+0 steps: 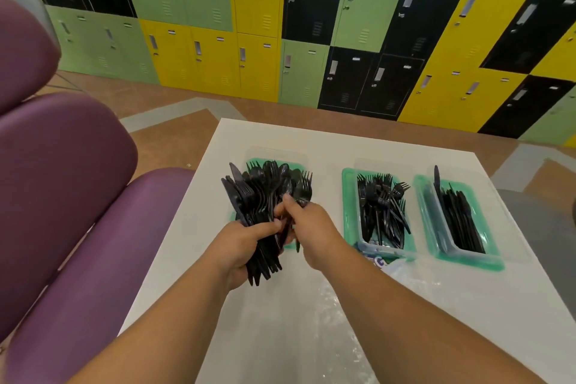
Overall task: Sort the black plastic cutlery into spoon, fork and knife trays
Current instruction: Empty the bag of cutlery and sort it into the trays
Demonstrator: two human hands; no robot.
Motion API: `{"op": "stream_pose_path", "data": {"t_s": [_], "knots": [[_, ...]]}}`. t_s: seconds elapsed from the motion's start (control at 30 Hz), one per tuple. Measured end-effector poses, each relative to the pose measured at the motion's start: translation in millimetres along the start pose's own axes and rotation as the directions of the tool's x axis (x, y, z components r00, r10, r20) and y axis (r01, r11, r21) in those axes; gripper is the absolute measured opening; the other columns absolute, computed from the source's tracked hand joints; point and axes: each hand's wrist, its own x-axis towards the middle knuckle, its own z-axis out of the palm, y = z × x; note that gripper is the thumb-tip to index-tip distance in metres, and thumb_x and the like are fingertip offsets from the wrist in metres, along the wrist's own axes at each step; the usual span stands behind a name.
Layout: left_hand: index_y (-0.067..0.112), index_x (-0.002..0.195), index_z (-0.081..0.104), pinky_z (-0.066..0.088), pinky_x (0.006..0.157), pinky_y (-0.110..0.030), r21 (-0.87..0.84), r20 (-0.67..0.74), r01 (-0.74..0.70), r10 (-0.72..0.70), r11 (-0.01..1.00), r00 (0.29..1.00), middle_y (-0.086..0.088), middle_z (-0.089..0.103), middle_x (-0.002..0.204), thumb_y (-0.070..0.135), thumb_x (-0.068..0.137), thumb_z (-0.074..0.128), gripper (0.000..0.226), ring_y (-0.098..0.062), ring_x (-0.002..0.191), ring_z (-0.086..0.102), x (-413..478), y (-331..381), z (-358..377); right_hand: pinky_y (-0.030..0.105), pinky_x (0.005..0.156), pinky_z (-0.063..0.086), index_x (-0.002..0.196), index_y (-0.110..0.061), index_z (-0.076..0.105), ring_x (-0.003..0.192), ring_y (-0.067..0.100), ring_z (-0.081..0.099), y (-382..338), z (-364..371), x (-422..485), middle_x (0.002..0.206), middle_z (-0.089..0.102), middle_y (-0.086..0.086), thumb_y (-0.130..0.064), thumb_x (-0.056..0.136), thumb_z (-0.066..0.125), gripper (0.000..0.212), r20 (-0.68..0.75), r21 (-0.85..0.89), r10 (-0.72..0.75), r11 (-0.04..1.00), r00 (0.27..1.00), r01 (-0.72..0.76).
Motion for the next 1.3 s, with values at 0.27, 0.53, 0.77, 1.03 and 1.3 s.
{"op": "stream_pose_path", "data": {"t_s": [0.27, 0.53, 0.77, 1.03, 1.3], "knots": [[0.002, 0.102, 0.064, 0.054, 0.075, -0.036, 0.048, 0.239, 0.063, -0.073, 0.997, 0.968, -0.012, 0.063, 0.077, 0.007, 0.09, 0.06, 0.014, -0.021, 0.068, 0.061, -24, -4, 32, 0.027, 0.054, 0.036, 0.088, -0.023, 0.066, 0.051, 0.014, 0.038, -6, -48, -24, 0.067, 0.053, -0.003, -0.043, 0.09, 0.06, 0.021, -0.032, -0.09, -0.008, 0.996, 0.999, 0.005], [0.002, 0.106, 0.061, 0.057, 0.071, -0.033, 0.056, 0.31, -0.013, -0.005, 0.998, 0.951, -0.018, 0.07, 0.089, 0.004, 0.092, 0.056, 0.015, -0.022, 0.065, 0.064, -44, -9, 67, 0.029, 0.059, 0.043, 0.079, -0.014, 0.067, 0.047, 0.009, 0.043, -10, -74, -61, 0.043, 0.052, -0.013, -0.038, 0.093, 0.055, 0.03, -0.195, 0.145, -0.108, 0.98, 0.975, 0.137], [0.0, 0.098, 0.066, 0.057, 0.078, -0.037, 0.104, 0.279, -0.048, 0.017, 0.993, 0.96, -0.018, 0.073, 0.089, 0.003, 0.091, 0.057, 0.012, -0.027, 0.076, 0.07, -56, -15, 96, 0.028, 0.049, 0.05, 0.084, -0.01, 0.063, 0.061, 0.023, 0.063, -12, -92, -78, 0.072, 0.064, 0.002, -0.03, 0.091, 0.062, 0.021, -0.254, 0.119, -0.156, 0.974, 0.954, 0.191], [0.003, 0.088, 0.059, 0.053, 0.067, -0.032, 0.158, 0.242, -0.064, 0.024, 0.985, 0.97, -0.011, 0.057, 0.07, 0.004, 0.091, 0.058, 0.003, -0.022, 0.063, 0.061, -59, -21, 113, 0.027, 0.052, 0.037, 0.085, -0.018, 0.059, 0.048, 0.01, 0.042, -15, -116, -85, 0.058, 0.045, -0.002, -0.031, 0.089, 0.065, 0.015, -0.236, 0.045, -0.259, 0.96, 0.937, 0.277], [0.014, 0.104, 0.063, 0.044, 0.062, -0.029, 0.258, 0.33, -0.118, 0.028, 0.959, 0.944, 0.001, 0.056, 0.064, 0.012, 0.091, 0.06, 0.013, -0.013, 0.059, 0.047, -63, -25, 125, 0.025, 0.047, 0.034, 0.081, -0.014, 0.063, 0.05, 0.015, 0.039, -2, -127, -90, 0.061, 0.051, 0.001, -0.032, 0.081, 0.073, 0.02, -0.059, 0.034, -0.137, 0.99, 0.989, 0.139]]}}
